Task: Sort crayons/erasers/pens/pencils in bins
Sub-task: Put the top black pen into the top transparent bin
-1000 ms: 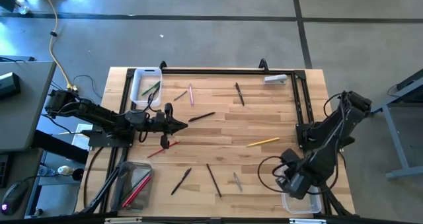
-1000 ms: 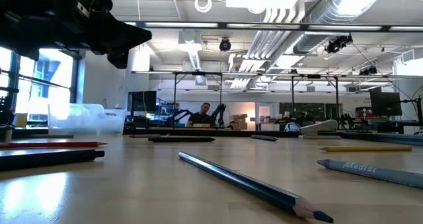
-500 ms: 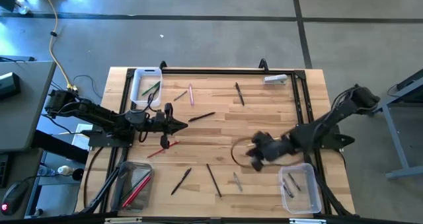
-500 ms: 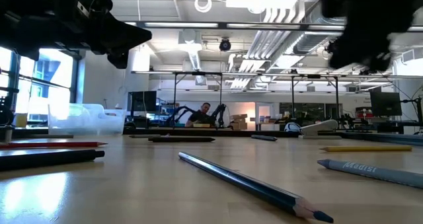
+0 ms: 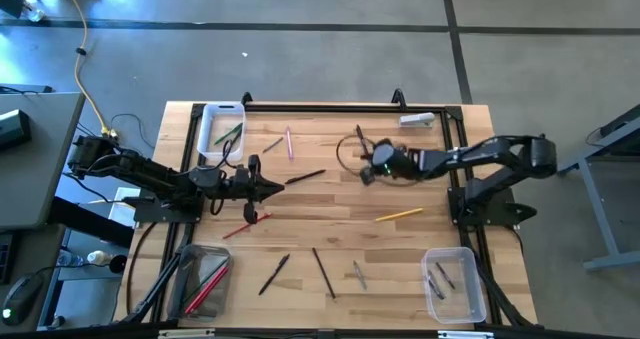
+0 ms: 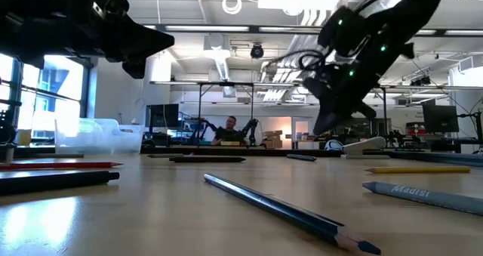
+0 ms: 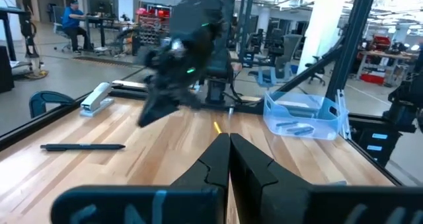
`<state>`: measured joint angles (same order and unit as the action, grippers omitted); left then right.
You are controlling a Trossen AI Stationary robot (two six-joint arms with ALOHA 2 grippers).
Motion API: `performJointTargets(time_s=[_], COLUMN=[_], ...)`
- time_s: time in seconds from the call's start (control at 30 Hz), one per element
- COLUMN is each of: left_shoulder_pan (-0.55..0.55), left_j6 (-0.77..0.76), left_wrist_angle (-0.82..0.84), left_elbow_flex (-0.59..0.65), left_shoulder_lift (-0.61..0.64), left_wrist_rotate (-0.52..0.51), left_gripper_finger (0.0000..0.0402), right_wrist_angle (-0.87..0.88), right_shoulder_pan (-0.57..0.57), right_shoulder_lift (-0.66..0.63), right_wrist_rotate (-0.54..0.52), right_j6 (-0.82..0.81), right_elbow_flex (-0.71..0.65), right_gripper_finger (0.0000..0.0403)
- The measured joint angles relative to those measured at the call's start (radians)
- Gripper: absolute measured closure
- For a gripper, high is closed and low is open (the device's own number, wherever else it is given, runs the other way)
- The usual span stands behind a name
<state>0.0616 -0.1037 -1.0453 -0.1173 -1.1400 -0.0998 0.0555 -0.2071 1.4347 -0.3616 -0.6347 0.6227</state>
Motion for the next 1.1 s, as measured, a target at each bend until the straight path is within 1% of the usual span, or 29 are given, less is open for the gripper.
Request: performJointTargets(time_s=[0.07, 0.13, 0.3, 0.4, 0.47, 0.53, 0.6, 0.7, 0.8, 0.93, 1.03, 1.1], left_shoulder_pan=[0.000, 0.000, 0.015, 0.025, 0.027, 0.027, 0.027, 0.027, 0.030, 0.045, 0.063, 0.072], left_j6=[-0.002, -0.009, -0.026, -0.042, -0.048, -0.050, -0.051, -0.054, -0.079, -0.166, -0.273, -0.302], left_wrist_angle=[0.000, -0.001, 0.000, 0.000, 0.000, 0.000, 0.000, 0.000, 0.000, -0.001, 0.001, 0.001], left_elbow_flex=[0.000, 0.000, 0.000, 0.000, 0.000, 0.000, 0.000, 0.000, 0.000, 0.000, 0.000, 0.000], left_shoulder_lift=[0.000, 0.000, 0.000, 0.000, 0.000, 0.000, 0.000, 0.000, 0.000, 0.000, 0.000, 0.000], left_wrist_rotate=[-0.002, -0.011, -0.018, -0.017, -0.017, -0.017, -0.017, -0.017, -0.037, -0.118, -0.178, -0.182], left_gripper_finger=[0.0401, 0.0401, 0.0401, 0.0401, 0.0401, 0.0401, 0.0401, 0.0401, 0.0401, 0.0401, 0.0401, 0.0401], right_wrist_angle=[0.001, -0.001, -0.014, -0.015, -0.015, -0.016, -0.024, -0.037, -0.042, -0.041, -0.041, -0.055], right_shoulder_pan=[-0.059, -0.100, -0.145, -0.164, -0.174, -0.180, -0.181, -0.180, -0.176, -0.176, -0.176, -0.176], right_shoulder_lift=[0.034, 0.065, 0.140, 0.191, 0.228, 0.263, 0.285, 0.305, 0.310, 0.311, 0.307, 0.297], right_wrist_rotate=[0.006, 0.031, 0.035, 0.034, 0.033, 0.031, 0.022, 0.003, -0.008, -0.007, 0.002, 0.030], right_j6=[0.007, 0.014, 0.048, 0.052, 0.052, 0.052, 0.050, 0.051, 0.060, 0.087, 0.107, 0.124], right_elbow_flex=[0.012, 0.025, 0.070, 0.089, 0.100, 0.110, 0.113, 0.115, 0.116, 0.115, 0.115, 0.113], right_gripper_finger=[0.0394, 0.0375, 0.0301, 0.0265, 0.0252, 0.0248, 0.0253, 0.0280, 0.0324, 0.0385, 0.0391, 0.0385])
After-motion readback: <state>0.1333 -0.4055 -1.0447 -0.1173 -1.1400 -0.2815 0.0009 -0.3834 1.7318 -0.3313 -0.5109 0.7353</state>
